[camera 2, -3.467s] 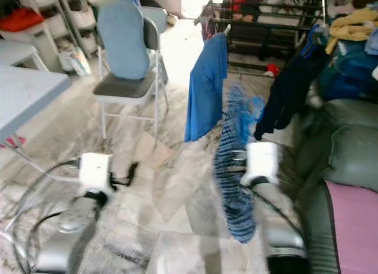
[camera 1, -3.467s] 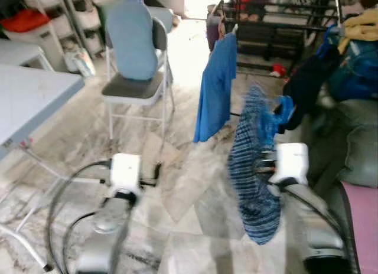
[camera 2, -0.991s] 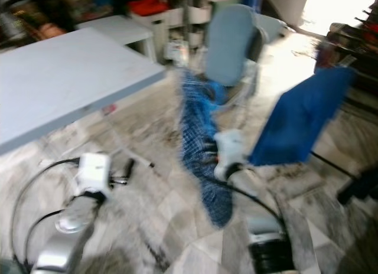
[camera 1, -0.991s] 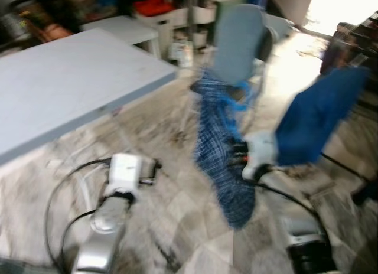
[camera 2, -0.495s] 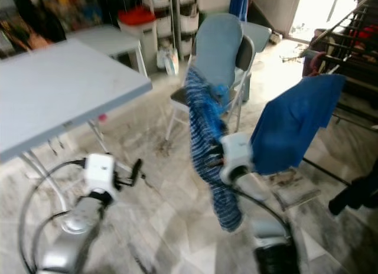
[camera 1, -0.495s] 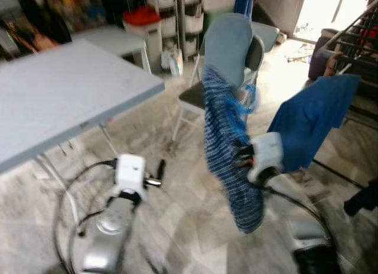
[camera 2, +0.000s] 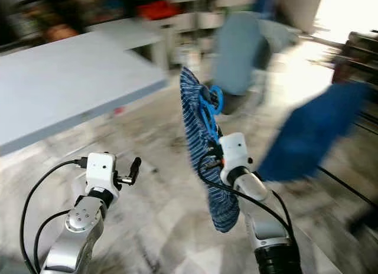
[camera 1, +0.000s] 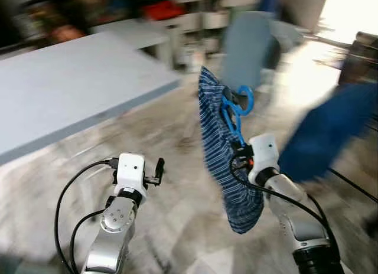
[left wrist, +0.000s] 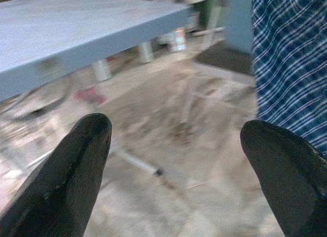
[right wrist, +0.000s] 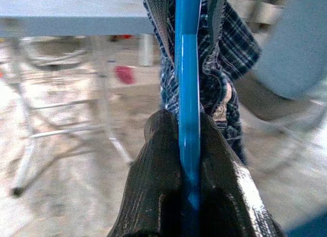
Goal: Hang hanger
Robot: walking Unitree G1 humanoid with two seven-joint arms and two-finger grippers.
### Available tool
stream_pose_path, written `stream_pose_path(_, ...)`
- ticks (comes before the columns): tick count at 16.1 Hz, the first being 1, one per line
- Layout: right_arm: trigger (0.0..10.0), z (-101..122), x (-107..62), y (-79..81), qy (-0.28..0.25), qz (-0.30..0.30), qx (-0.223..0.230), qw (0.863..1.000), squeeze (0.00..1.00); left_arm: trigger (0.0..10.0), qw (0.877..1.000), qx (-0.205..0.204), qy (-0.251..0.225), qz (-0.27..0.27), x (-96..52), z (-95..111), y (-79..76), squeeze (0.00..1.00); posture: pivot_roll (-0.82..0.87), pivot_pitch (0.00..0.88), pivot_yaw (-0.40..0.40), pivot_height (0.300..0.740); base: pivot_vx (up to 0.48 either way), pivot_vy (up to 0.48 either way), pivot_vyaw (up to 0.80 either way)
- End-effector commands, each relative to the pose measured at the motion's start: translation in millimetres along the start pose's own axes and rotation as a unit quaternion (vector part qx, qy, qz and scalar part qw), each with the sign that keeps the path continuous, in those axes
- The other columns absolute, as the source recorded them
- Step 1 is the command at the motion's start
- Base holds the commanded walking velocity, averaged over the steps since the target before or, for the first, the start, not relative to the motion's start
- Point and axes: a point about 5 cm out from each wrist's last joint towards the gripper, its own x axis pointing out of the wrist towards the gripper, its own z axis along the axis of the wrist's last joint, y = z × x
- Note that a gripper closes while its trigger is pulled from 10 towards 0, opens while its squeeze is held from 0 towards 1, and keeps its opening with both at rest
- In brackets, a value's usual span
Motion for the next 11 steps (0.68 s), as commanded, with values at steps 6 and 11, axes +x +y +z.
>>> stream_pose_path(6, 10.0, 9.1, 4.3, 2.4, -0.014, 0.017, -0.004, 1.0, 0.0, 10.0, 1.0, 0.021, 0.01, 0.008, 0.8, -1.5, 3.0, 0.0, -0.08, 0.01, 0.025, 0.74, 0.0, 0.0, 0.53)
stream_pose_path(11, 10.0, 7.3, 6.4, 0.7, 0.003, 0.05, -0.003, 0.999, 0.0, 10.0, 1.0, 0.021, 0.014, 0.002, 1.9, -1.5, 1.2, 0.0, -0.08, 0.004, 0.021, 0.74, 0.0, 0.0, 0.0)
